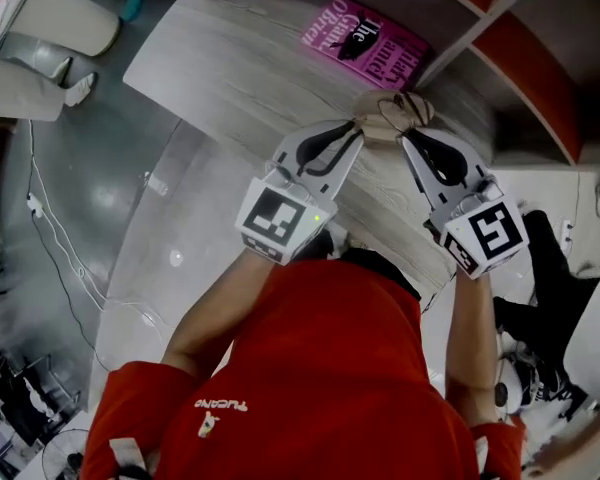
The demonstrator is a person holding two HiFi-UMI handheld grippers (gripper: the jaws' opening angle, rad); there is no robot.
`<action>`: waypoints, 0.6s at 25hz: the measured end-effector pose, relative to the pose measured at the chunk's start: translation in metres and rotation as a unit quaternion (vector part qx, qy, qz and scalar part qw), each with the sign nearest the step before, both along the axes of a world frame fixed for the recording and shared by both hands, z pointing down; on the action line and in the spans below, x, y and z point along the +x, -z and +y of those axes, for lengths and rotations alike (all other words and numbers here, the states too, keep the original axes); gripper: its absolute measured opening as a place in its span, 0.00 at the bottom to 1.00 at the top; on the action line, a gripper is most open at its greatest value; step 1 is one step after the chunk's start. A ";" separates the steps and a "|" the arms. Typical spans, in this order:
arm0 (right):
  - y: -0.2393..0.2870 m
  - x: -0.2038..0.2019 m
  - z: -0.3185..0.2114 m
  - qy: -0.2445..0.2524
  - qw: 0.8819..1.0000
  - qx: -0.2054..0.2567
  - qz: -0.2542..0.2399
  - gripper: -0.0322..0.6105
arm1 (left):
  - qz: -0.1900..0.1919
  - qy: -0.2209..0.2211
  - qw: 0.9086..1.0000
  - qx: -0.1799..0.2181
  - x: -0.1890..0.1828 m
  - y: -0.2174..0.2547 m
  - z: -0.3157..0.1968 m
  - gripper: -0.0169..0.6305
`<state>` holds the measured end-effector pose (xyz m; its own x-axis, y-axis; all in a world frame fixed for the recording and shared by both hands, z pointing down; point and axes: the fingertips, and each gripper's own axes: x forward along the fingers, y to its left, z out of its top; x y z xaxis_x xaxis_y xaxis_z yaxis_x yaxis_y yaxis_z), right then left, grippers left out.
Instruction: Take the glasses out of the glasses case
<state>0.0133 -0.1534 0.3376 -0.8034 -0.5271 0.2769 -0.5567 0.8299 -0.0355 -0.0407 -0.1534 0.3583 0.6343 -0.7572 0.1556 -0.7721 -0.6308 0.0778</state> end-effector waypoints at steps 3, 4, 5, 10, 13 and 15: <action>0.022 0.006 0.008 -0.027 0.998 -0.005 -0.051 0.09 | 0.003 0.001 1.000 0.022 -0.002 0.029 0.006 0.08; 0.029 0.008 0.010 -0.034 0.997 -0.005 -0.064 0.09 | 0.004 0.000 1.000 0.030 -0.002 0.037 0.009 0.08; 0.034 0.010 0.012 -0.040 0.996 -0.005 -0.075 0.09 | 0.007 0.000 0.999 0.038 -0.002 0.045 0.011 0.07; 0.051 0.015 0.022 -0.053 0.993 0.002 -0.109 0.09 | 0.022 -0.011 0.998 0.061 0.004 0.073 0.019 0.06; 0.060 0.013 0.031 -0.053 0.991 0.008 -0.124 0.09 | 0.020 -0.020 0.997 0.071 0.008 0.085 0.025 0.06; 0.065 0.012 0.037 -0.052 0.990 0.011 -0.133 0.09 | 0.019 -0.024 0.997 0.075 0.009 0.089 0.028 0.06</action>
